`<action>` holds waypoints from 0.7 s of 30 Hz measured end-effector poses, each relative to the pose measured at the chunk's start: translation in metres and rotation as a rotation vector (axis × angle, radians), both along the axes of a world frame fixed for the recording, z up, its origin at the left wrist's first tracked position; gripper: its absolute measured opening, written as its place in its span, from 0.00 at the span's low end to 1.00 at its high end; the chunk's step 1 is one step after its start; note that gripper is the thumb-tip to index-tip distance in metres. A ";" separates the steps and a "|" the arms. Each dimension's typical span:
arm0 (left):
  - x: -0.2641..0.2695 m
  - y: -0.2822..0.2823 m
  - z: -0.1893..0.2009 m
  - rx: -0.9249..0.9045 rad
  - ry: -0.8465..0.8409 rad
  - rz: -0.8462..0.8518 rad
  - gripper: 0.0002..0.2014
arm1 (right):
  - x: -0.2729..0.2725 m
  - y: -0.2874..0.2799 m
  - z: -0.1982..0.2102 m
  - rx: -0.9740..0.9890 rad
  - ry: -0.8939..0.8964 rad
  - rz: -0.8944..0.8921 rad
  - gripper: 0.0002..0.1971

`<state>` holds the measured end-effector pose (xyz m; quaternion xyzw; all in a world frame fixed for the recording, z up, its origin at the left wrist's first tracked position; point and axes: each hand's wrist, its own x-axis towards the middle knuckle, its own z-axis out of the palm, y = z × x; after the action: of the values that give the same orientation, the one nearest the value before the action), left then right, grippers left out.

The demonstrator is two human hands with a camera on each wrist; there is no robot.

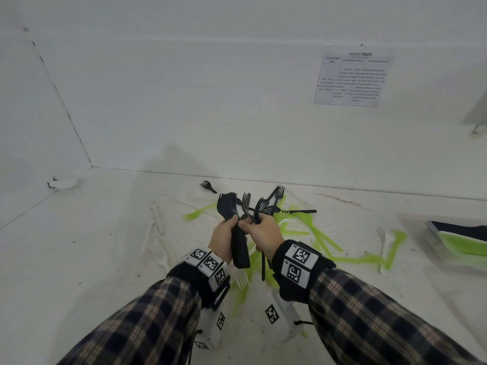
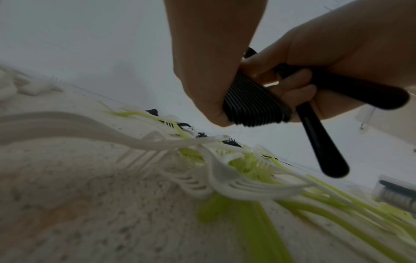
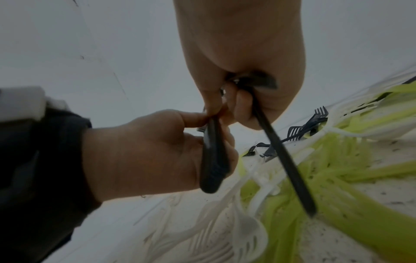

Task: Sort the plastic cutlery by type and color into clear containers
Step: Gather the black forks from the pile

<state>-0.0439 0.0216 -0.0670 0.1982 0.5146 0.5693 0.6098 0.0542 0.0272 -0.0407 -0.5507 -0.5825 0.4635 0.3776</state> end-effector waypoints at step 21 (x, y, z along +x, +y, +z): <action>0.014 -0.009 -0.008 0.043 0.007 0.027 0.15 | 0.003 -0.014 0.009 0.028 -0.158 0.114 0.13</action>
<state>-0.0302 0.0129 -0.0748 0.2062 0.5068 0.5876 0.5961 0.0567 0.0135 -0.0314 -0.5461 -0.6475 0.4310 0.3110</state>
